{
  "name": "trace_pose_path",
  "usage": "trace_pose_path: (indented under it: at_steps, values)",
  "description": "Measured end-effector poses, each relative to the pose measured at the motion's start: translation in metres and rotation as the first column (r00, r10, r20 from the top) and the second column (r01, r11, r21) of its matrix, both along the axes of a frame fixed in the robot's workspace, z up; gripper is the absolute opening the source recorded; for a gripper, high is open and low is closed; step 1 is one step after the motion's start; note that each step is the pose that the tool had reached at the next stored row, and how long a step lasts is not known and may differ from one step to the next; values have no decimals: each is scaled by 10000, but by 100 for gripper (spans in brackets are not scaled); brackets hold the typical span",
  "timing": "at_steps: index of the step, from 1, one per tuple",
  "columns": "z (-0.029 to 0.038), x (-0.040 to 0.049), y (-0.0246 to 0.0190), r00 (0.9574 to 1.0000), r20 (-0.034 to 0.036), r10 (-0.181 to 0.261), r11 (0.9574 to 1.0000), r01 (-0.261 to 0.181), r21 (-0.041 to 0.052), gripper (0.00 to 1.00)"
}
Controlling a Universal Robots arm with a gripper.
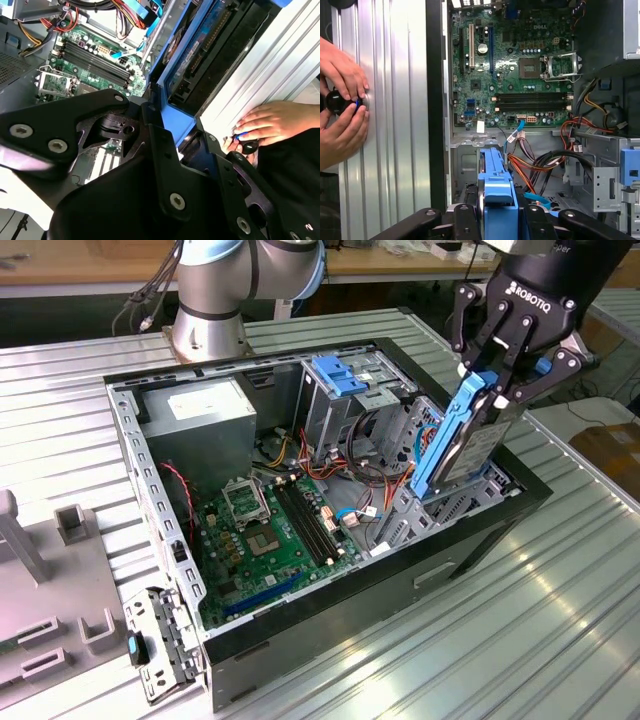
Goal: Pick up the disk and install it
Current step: 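Insert the disk into the insertion slot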
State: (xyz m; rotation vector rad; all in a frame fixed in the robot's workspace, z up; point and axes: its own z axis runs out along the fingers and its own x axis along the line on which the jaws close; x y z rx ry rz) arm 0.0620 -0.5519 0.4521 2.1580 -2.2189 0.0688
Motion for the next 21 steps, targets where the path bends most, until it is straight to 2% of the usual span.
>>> trace_pose_path:
  at_steps: [21]
  values:
    - [-18,-10,0,10000,0,-1,10000,1,-1,37]
